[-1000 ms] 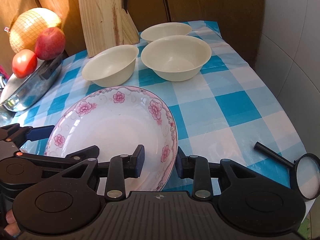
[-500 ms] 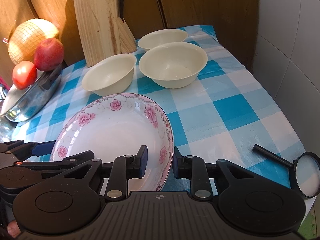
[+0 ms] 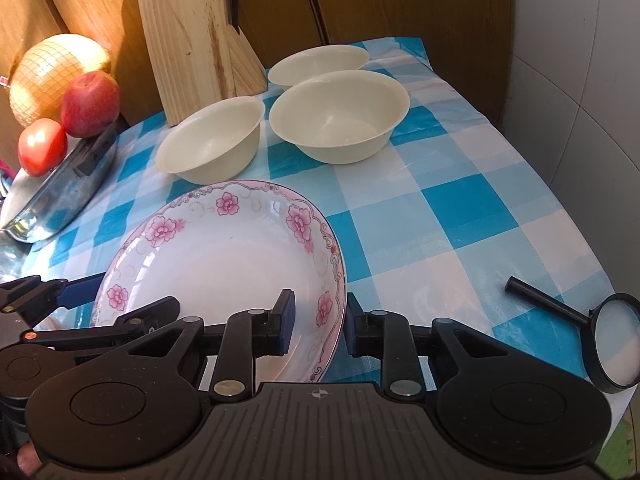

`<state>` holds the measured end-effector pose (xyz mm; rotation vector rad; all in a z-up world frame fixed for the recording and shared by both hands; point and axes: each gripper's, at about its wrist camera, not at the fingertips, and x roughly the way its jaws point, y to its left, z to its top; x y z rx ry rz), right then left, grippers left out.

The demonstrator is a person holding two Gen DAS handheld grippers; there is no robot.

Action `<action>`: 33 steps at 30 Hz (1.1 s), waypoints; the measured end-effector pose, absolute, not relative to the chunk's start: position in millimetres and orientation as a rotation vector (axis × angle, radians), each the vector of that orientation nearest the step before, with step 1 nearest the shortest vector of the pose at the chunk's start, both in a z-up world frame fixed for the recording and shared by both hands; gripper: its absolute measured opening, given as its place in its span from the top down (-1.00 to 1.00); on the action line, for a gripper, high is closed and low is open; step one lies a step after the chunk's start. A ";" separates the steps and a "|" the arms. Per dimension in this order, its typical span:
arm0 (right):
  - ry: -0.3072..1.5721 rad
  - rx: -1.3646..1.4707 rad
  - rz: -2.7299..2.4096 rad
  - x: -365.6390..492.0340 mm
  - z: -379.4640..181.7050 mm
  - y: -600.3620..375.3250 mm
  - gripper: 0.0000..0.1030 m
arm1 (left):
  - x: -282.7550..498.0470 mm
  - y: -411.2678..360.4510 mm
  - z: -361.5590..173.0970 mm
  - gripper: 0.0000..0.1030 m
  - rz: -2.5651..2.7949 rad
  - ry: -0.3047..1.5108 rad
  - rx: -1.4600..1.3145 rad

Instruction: Organize plates and bowls

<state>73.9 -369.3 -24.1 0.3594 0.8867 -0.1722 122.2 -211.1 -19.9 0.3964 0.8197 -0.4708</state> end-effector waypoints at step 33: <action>0.873 0.367 -0.172 72.5 -23.8 -365.3 0.32 | 120.7 -209.6 -10.4 0.08 -0.419 0.838 0.365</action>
